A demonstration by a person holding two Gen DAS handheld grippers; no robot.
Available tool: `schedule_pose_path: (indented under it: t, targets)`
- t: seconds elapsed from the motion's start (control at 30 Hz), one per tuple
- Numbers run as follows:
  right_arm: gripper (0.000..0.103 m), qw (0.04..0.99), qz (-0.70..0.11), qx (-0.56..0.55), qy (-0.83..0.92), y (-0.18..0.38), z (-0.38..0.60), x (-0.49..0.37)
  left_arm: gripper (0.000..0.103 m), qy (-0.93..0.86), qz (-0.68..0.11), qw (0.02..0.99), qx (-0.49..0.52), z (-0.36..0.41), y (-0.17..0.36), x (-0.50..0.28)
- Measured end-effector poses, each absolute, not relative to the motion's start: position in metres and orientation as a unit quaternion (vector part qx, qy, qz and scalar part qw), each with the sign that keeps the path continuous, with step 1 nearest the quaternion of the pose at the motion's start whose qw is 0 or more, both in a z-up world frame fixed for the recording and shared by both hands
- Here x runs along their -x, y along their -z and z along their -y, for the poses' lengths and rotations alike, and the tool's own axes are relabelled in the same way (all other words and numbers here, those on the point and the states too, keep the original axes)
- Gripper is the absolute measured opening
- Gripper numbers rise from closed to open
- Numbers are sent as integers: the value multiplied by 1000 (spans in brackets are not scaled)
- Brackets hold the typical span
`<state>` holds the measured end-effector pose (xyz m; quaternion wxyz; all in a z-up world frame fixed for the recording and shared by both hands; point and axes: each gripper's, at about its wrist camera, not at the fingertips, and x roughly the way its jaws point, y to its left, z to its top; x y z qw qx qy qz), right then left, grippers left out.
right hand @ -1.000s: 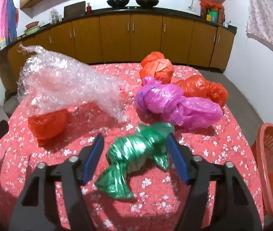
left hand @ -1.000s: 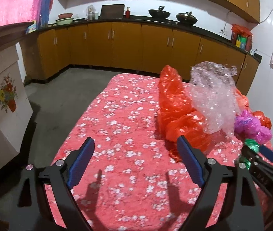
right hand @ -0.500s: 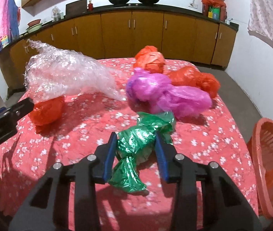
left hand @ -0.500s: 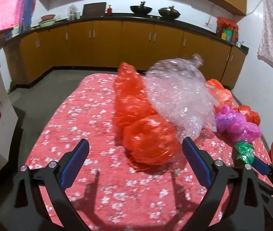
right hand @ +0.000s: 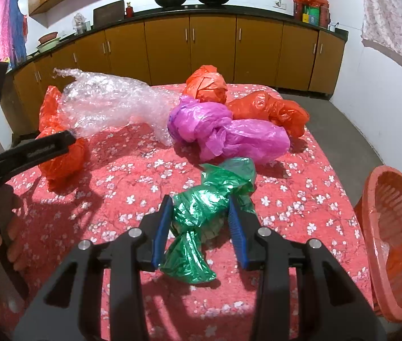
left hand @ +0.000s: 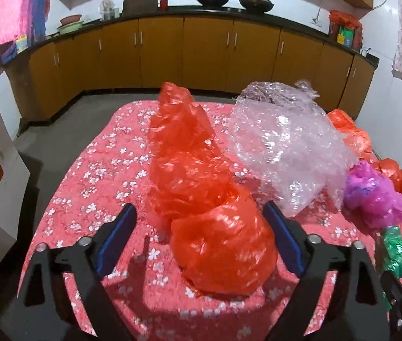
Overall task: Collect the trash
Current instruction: 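Grasp the green bag with the right tool while the left tool grasps the red bag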
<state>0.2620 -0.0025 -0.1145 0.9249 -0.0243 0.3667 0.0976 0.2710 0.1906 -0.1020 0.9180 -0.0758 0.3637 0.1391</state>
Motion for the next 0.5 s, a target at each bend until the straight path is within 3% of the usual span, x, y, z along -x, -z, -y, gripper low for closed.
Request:
schedule_pose_path:
  t: [0.1,0.13,0.23,0.5]
  targets:
    - [39,925,-367,22,-99,115,3,-262,79,-141,-375,913,83,-193,108,-275]
    - [39,925,-367,21,-100,115,4,-261,69,-140,-376,912,86,-193,108,-275]
    - [39,925,-366,21,-100,115,4,-261,58,-137,-375,913,83,-191,106,-273]
    - [37,926,-362,24,-102,112,9,-256,51,-140,-369,916,76,-191,102,-247]
